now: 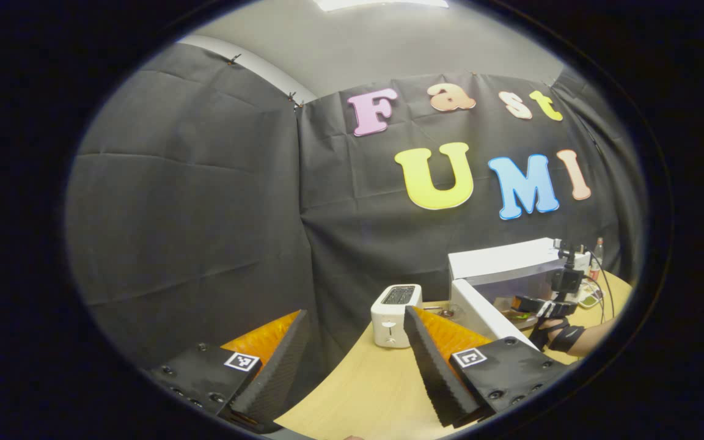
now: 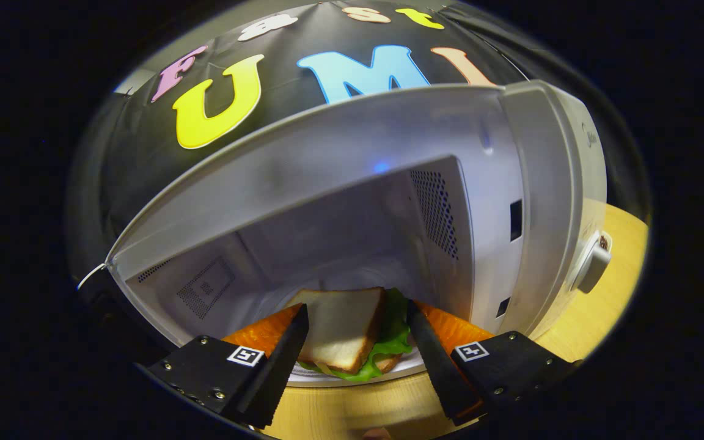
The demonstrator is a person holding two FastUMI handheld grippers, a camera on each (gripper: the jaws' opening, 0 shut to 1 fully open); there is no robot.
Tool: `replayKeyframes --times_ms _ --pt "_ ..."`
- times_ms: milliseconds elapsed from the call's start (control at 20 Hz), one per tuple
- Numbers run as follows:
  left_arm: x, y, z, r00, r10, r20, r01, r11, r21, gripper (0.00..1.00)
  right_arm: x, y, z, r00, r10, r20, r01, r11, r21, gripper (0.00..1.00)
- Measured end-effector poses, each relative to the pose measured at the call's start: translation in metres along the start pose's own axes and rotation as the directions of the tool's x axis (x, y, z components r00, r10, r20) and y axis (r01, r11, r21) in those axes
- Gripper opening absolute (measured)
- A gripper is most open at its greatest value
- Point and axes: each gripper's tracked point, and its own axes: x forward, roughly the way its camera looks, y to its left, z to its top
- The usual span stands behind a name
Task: Open the microwave oven with the left hand, put the food in, and close the microwave oven.
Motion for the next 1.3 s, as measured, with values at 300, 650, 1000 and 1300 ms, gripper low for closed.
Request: replayKeyframes --times_ms 300,650,1000,1300 --pt "-0.004 -0.004 -0.004 1.0 0.007 0.026 -0.006 1.0 -0.028 1.0 -0.074 0.013 0.042 0.987 0.135 0.085 -0.115 0.971 -0.208 0.98" --pt "-0.005 -0.022 -0.011 0.999 0.005 0.04 -0.003 0.998 -0.056 1.0 -0.172 -0.008 0.111 0.956 0.233 0.178 -0.173 0.938 -0.3 0.97" --pt "-0.01 -0.046 -0.03 1.0 0.005 0.017 -0.004 0.997 -0.079 1.0 -0.258 -0.042 0.168 0.927 0.28 0.25 -0.186 0.921 -0.343 0.97" --pt "-0.022 -0.063 -0.062 0.999 0.021 -0.035 -0.023 0.997 -0.074 0.89 -0.308 -0.073 0.176 0.917 0.305 0.256 -0.202 0.911 -0.359 0.97"
